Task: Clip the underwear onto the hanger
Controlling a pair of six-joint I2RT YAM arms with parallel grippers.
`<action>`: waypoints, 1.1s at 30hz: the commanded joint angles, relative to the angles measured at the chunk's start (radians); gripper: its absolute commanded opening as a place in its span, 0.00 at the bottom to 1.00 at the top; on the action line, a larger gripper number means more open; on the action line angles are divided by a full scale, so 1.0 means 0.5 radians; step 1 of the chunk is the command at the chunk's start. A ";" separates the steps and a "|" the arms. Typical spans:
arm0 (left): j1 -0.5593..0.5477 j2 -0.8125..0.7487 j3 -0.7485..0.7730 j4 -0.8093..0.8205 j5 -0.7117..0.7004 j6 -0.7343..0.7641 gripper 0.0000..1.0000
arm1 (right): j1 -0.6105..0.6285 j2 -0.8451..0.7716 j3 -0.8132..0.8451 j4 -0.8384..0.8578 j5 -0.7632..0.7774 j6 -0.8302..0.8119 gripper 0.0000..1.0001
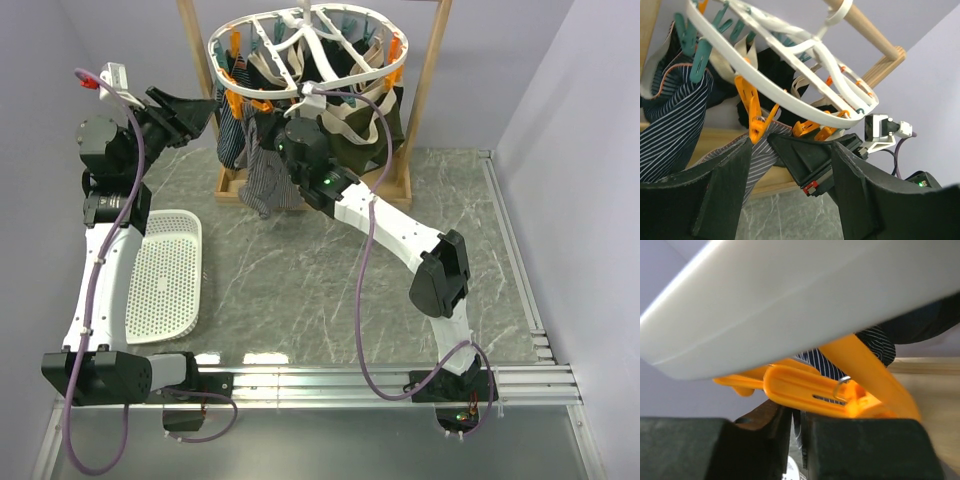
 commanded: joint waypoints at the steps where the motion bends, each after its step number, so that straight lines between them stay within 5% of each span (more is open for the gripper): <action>1: 0.027 -0.065 -0.004 -0.066 0.061 -0.021 0.69 | -0.027 -0.081 -0.086 0.025 -0.131 -0.118 0.23; 5: 0.057 -0.080 0.009 -0.149 0.097 0.043 0.71 | -0.027 -0.127 -0.221 0.074 -0.196 -0.164 0.30; 12: 0.122 -0.120 -0.031 -0.281 0.226 0.111 0.78 | -0.018 -0.368 -0.564 0.178 -0.511 -0.397 0.57; 20: 0.149 -0.199 -0.132 -0.333 0.367 0.221 0.83 | -0.015 -0.730 -0.951 0.099 -0.693 -0.652 0.70; 26: 0.153 -0.301 -0.295 -0.299 0.365 0.365 0.75 | -0.091 -0.985 -1.157 -0.150 -0.867 -0.867 0.78; 29: 0.153 -0.286 -0.335 -0.326 0.340 0.485 0.71 | -0.299 -1.145 -1.286 -0.272 -1.237 -0.779 0.85; 33: 0.147 -0.233 -0.363 -0.336 0.404 0.617 0.69 | -0.487 -1.320 -1.356 -0.481 -1.337 -0.811 0.86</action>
